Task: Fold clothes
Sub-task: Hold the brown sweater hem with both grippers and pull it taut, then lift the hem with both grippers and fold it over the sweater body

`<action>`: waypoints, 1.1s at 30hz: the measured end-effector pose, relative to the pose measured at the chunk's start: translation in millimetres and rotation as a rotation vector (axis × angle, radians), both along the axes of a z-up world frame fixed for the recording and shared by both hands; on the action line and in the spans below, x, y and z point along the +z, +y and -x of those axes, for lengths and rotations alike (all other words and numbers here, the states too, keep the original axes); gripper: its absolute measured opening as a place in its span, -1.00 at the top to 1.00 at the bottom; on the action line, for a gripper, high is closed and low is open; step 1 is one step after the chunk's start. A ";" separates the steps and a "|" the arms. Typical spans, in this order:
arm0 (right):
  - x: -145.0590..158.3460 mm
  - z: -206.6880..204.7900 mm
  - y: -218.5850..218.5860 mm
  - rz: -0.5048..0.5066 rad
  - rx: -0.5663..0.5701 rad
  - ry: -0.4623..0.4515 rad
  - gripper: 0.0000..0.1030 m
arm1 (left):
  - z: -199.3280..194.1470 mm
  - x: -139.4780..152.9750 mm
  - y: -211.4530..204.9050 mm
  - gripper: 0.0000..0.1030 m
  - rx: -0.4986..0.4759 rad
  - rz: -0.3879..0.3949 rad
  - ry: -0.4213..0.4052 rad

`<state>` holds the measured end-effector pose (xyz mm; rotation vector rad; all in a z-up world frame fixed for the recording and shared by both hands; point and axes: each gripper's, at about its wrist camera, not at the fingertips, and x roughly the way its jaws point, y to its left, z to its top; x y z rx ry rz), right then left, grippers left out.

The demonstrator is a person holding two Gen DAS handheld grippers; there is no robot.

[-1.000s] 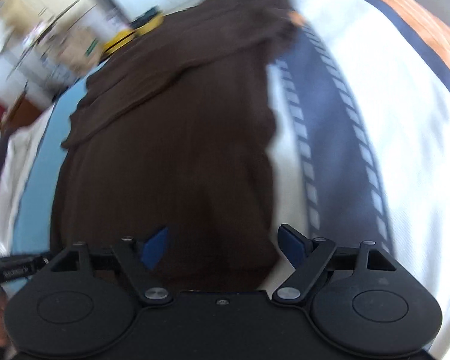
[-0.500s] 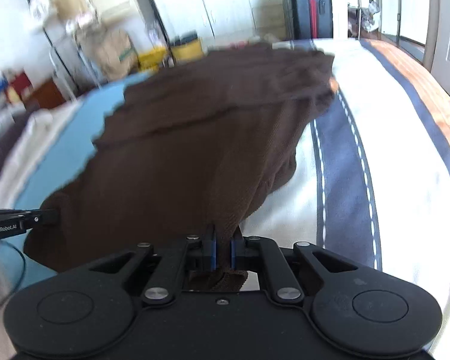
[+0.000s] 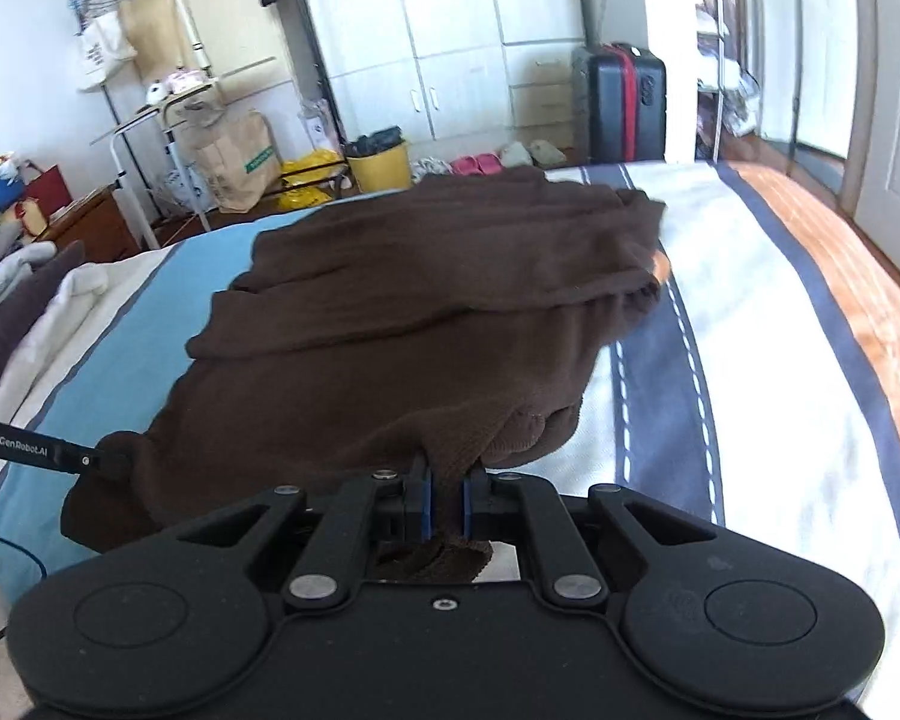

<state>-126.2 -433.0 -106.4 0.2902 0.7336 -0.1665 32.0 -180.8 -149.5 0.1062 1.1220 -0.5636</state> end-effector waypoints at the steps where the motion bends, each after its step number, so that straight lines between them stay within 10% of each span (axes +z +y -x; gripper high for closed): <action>1: -2.1 1.4 -3.2 -0.013 -0.004 -0.006 0.78 | -2.1 -1.8 -6.5 0.78 -0.029 -0.043 -0.007; 6: -18.1 0.5 -18.9 -0.112 -0.020 -0.017 0.77 | -8.9 -17.6 -7.1 -0.06 -0.075 -0.014 0.015; 10: -28.5 -4.9 -22.8 -0.140 -0.036 -0.001 0.75 | -4.9 -39.9 -1.1 -0.23 0.028 0.070 0.090; 11: -30.3 -5.7 -23.5 -0.157 -0.040 0.001 0.72 | -1.2 -36.2 -6.5 -0.11 -0.008 0.048 0.069; 12: -30.8 -5.4 -23.8 -0.178 -0.042 -0.003 0.68 | 2.2 -33.7 -9.8 0.68 -0.043 0.053 0.068; 13: -30.9 -4.8 -23.9 -0.198 -0.044 -0.008 0.68 | 5.5 -31.6 -12.4 0.91 -0.077 0.064 0.073; 18: -34.0 2.2 -29.5 -0.345 -0.067 -0.056 0.06 | 15.7 -30.5 -16.9 0.93 -0.085 0.041 0.017; 25: -56.9 -7.6 -22.6 -0.354 -0.138 0.022 -0.08 | 5.3 -29.0 -17.1 0.92 -0.060 0.068 0.043; 27: -65.8 -15.9 -15.0 -0.260 -0.090 0.056 0.82 | 4.2 -32.0 -16.4 0.93 -0.059 0.054 0.037; 29: -65.7 -19.7 -1.5 -0.120 -0.032 0.059 0.82 | 5.2 -29.4 -16.3 0.93 -0.053 0.049 0.012; 33: -38.3 -3.4 2.6 -0.145 -0.036 -0.033 0.83 | 24.3 2.7 -6.8 0.93 -0.048 0.070 -0.155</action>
